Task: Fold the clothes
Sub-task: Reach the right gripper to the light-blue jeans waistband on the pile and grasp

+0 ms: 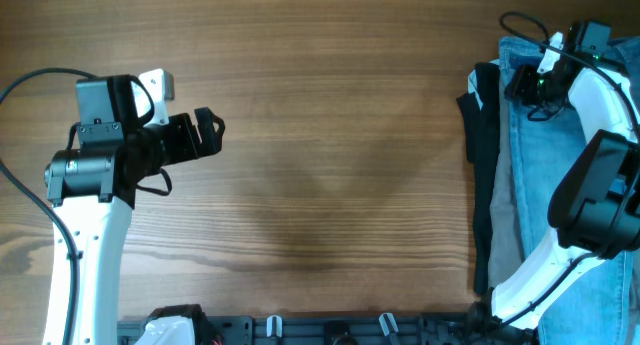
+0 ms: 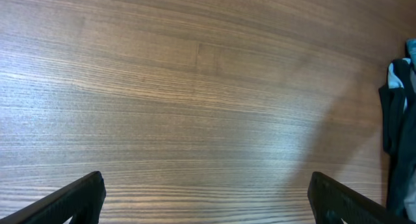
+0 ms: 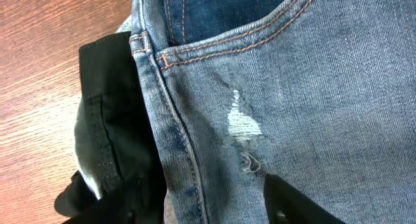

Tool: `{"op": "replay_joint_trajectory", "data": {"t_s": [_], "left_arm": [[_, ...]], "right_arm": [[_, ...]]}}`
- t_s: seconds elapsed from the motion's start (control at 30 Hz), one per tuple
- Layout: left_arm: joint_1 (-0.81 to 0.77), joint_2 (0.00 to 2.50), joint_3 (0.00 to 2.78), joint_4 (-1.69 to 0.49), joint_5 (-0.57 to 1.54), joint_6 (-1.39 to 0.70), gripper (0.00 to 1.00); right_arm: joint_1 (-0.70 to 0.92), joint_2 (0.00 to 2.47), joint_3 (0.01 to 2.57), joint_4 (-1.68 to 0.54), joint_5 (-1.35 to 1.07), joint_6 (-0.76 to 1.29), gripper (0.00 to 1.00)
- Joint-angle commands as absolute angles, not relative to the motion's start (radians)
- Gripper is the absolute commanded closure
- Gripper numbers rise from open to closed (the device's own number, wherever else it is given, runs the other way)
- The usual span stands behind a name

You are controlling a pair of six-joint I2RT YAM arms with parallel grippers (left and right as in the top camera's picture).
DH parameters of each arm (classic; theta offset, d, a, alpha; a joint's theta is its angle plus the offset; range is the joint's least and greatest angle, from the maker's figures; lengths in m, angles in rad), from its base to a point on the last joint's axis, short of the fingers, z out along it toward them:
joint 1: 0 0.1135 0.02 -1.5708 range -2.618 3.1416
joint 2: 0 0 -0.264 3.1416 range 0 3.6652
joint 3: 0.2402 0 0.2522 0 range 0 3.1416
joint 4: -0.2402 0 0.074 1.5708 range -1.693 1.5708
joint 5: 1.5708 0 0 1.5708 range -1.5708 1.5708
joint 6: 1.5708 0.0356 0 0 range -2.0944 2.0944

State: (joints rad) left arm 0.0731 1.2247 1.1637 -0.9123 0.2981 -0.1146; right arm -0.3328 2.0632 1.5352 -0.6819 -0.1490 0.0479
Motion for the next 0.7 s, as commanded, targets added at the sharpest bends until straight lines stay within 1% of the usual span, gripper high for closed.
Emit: {"op": "replay_joint_trajectory", "data": {"t_s": [0.0,0.03,0.07,0.1,0.13,0.2,0.23,0.27,0.3,0.37,0.5,0.53,0.57,0.6,0.63,0.67], "left_arm": [[0.075,1.217,1.185,-0.903,0.314,-0.120,0.00],[0.075,1.217,1.185,-0.904,0.315,-0.120,0.00],[0.075,1.217,1.185,-0.904,0.314,-0.120,0.00],[0.075,1.217,1.185,-0.903,0.315,-0.120,0.00],[0.075,1.217,1.185,-0.904,0.315,-0.120,0.00],[0.075,1.217,1.185,-0.904,0.314,-0.120,0.00],[0.075,1.217,1.185,-0.903,0.314,-0.120,0.00],[0.075,1.217,1.185,-0.903,0.314,-0.120,0.00],[0.075,1.217,1.185,-0.904,0.315,-0.121,0.00],[0.075,1.217,1.185,-0.910,0.315,-0.121,0.01],[0.075,1.217,1.185,-0.916,0.315,-0.121,0.01],[0.075,1.217,1.185,-0.916,0.315,-0.121,0.01],[0.075,1.217,1.185,-0.916,0.315,-0.121,0.01],[0.075,1.217,1.185,-0.916,0.315,-0.121,0.00],[0.075,1.217,1.185,-0.915,0.315,-0.121,0.00],[0.075,1.217,1.185,-0.914,0.315,-0.121,0.00]], "right_arm": [[-0.321,2.039,1.529,-0.673,-0.149,0.051,0.46],[-0.320,2.039,1.517,-0.670,-0.113,0.065,0.64],[-0.323,2.039,1.512,-0.667,-0.049,0.126,0.82],[-0.328,2.039,1.512,-0.666,-0.015,0.141,0.87],[-0.332,2.039,1.512,-0.664,-0.015,0.141,0.88],[-0.335,2.039,1.512,-0.663,-0.132,0.098,0.53],[-0.334,2.039,1.512,-0.664,-0.144,0.097,0.54],[-0.334,2.039,1.512,-0.670,-0.132,0.109,0.79],[-0.334,2.039,1.512,-0.670,-0.106,0.125,0.96],[-0.343,2.038,1.515,-0.662,-0.017,0.194,0.95],[-0.422,2.037,1.520,-0.686,-0.019,0.249,0.96],[-0.445,2.037,1.520,-0.684,-0.067,0.237,0.96],[-0.453,2.037,1.520,-0.673,-0.167,0.134,0.92],[-0.453,2.037,1.520,-0.670,-0.302,-0.003,0.69],[-0.446,2.037,1.520,-0.670,-0.356,-0.036,0.59],[-0.433,2.038,1.520,-0.670,-0.363,-0.048,0.53]]}}
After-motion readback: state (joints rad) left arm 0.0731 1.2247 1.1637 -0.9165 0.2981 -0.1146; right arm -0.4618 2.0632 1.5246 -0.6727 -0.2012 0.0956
